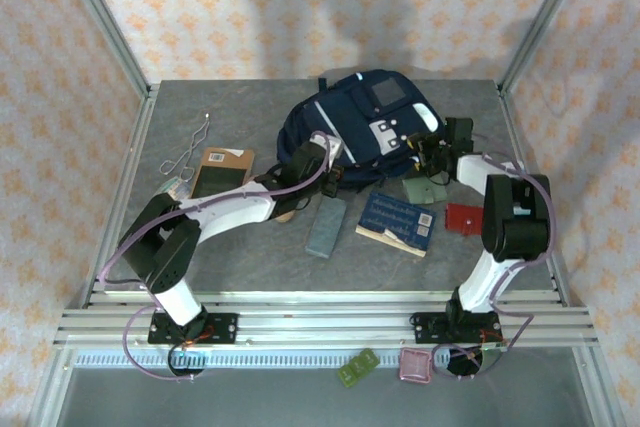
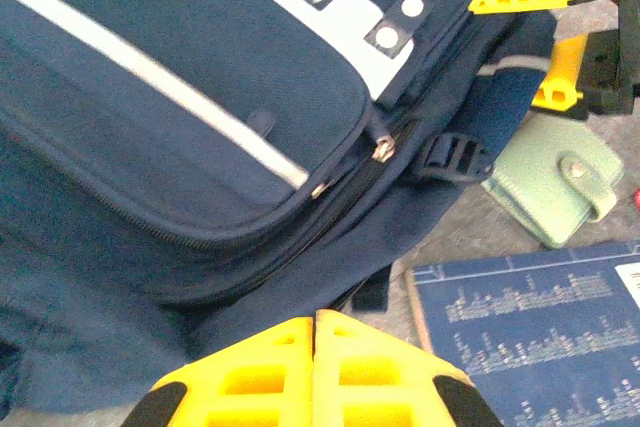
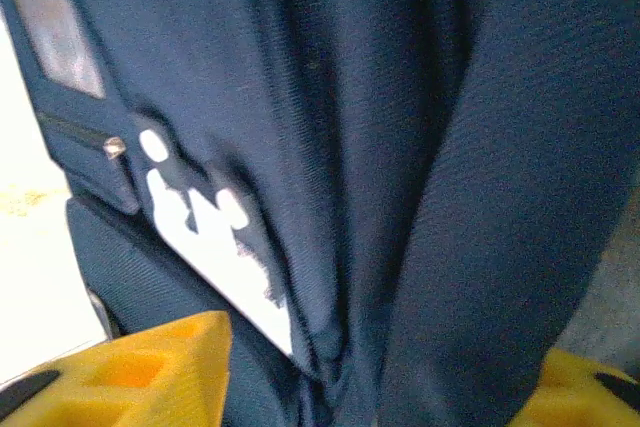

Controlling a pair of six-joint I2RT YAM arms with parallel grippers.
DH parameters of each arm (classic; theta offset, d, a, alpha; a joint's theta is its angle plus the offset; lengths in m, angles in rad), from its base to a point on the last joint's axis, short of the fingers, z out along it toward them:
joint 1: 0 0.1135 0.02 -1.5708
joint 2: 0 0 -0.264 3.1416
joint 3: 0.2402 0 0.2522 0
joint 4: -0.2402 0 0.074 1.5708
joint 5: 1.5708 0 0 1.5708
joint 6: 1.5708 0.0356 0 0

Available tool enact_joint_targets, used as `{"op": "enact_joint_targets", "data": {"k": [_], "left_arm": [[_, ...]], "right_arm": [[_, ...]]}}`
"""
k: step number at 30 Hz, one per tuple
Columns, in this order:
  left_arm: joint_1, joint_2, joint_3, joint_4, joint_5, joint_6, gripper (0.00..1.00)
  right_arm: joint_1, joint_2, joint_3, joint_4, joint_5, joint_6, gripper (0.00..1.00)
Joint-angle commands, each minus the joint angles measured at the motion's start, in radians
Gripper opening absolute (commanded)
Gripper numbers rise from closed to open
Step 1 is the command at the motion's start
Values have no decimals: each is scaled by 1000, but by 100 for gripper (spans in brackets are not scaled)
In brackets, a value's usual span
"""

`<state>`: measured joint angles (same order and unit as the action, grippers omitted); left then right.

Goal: Pack books, pencil case, and school supplies into a backpack

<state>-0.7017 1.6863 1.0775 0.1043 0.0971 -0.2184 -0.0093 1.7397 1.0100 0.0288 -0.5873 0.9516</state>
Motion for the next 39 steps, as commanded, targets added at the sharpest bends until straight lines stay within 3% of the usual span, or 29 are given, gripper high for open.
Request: {"op": "enact_joint_targets", "data": {"k": [1, 8, 11, 16, 24, 29, 34, 36, 37, 39], "left_arm": [[4, 26, 53, -33, -3, -9, 0], [8, 6, 35, -59, -30, -26, 0], [11, -16, -4, -55, -38, -49, 1], [31, -73, -111, 21, -68, -133, 37], [93, -201, -322, 293, -61, -280, 66], [130, -270, -430, 475, -48, -321, 98], [177, -228, -377, 419, 55, -343, 99], [179, -204, -359, 400, 85, -331, 99], [180, -197, -352, 393, 93, -323, 93], [181, -188, -339, 366, 113, -297, 65]], "right_arm": [[5, -162, -34, -57, -42, -69, 58], [21, -277, -134, -78, -96, -70, 60], [95, -285, -155, -65, -88, -40, 61], [211, -222, -196, -4, -90, 89, 62], [264, -158, -221, 70, -50, 218, 62], [272, -83, -198, 128, -32, 256, 57], [285, 16, -137, 141, -29, 262, 49], [290, 40, -117, 149, -28, 263, 37], [292, 47, -108, 149, -29, 260, 29], [290, 43, -93, 150, -35, 260, 11]]}}
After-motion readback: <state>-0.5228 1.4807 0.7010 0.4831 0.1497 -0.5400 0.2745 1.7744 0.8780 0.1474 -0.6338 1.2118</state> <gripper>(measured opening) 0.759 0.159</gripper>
